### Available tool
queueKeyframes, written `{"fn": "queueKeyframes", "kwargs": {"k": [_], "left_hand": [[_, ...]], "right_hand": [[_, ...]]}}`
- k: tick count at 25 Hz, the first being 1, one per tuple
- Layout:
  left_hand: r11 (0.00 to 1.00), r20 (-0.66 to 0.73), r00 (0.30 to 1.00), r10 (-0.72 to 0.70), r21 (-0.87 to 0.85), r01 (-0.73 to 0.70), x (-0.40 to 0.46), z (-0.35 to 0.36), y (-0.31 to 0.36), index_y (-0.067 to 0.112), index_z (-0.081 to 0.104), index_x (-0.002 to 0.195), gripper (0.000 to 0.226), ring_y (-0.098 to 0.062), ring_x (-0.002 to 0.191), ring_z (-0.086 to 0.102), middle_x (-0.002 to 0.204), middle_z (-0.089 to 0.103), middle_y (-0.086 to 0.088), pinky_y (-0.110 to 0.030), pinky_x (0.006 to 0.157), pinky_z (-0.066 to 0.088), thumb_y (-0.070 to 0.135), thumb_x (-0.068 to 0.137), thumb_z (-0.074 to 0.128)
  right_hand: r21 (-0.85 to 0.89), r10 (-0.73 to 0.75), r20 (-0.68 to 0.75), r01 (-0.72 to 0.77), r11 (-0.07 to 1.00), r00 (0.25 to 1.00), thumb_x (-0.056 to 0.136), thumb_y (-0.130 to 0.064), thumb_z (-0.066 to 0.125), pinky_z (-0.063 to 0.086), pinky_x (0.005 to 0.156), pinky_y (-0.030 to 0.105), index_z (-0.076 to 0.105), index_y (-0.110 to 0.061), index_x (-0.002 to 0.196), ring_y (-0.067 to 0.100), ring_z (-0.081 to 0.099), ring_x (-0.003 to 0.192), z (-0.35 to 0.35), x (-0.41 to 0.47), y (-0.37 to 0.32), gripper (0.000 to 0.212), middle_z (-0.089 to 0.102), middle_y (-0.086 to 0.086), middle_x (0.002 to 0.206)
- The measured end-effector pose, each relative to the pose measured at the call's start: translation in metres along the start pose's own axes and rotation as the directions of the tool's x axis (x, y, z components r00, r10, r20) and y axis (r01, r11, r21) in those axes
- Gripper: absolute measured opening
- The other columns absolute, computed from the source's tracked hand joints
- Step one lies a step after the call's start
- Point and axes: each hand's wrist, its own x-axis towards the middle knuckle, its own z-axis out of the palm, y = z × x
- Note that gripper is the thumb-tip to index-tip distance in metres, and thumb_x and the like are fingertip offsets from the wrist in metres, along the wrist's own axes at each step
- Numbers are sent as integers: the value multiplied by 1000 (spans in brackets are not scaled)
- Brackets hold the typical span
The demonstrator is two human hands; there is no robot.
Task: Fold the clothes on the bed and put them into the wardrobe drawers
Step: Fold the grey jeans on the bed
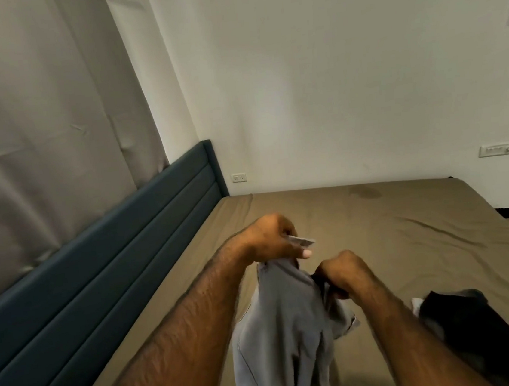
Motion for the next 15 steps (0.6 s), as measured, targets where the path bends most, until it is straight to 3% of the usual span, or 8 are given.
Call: {"fn": "queueKeyframes", "kwargs": {"k": [2,4,5,6,8,10,12,15], "left_hand": [[980,-48,996,-69,183,77,-4,1,-7,19,75,103,24,-18,95,68,100,72,1,-34,76,57,41,92,78],[991,-163,982,-99,72,112,-6,5,-13,20,72,107,18,-17,99,66,105,70,2,-34,80,55,35,96,75],[993,-216,969,-119,-33,114,-8,6,-17,21,71,106,16,-18,100,66,107,70,0,-36,81,56,34,97,74],[980,-253,955,-156,-159,118,-7,7,-20,20,70,103,17,-21,99,68,106,71,-2,-40,83,59,33,96,76],[909,-264,927,-268,-389,152,-4,9,-27,14,72,98,23,-25,94,73,102,76,-9,-46,86,63,34,91,82],[841,-211,916,-340,-504,197,-4,10,-28,10,72,92,27,-23,85,72,95,78,-8,-42,81,62,34,88,85],[786,-188,925,-331,-598,159,1,13,-26,13,70,83,27,-19,73,64,82,74,-4,-35,71,55,33,86,87],[690,-247,912,-328,-722,53,3,19,-24,14,69,79,25,-12,59,57,68,69,0,-24,55,48,30,85,88]], "right_hand": [[-251,-115,-167,71,965,979,79,-39,69,51,63,32,70,-9,93,32,71,82,2,1,7,33,73,12,91],[-346,-233,-222,147,927,947,86,-32,60,50,74,34,67,-12,102,37,67,98,5,9,17,26,68,15,109],[-256,-258,-219,199,946,941,87,-24,60,53,78,36,66,-9,102,40,67,100,5,8,16,22,68,20,111],[-10,-252,-210,256,967,945,87,-15,61,58,80,42,66,-6,97,43,69,98,4,9,14,15,70,24,107],[534,-184,-156,240,811,970,84,3,61,63,83,56,67,-6,99,42,73,92,2,5,7,19,74,26,103],[726,-246,-111,248,641,963,90,8,62,63,83,50,70,-9,110,34,74,91,-2,-7,-3,28,77,19,104],[676,-384,-169,390,625,908,96,-10,71,61,81,47,78,-10,101,29,74,83,-1,-26,-13,9,80,15,94],[141,-606,-421,709,691,675,93,-30,78,59,70,27,82,-22,91,16,70,74,3,-42,-24,9,74,-2,84]]}}
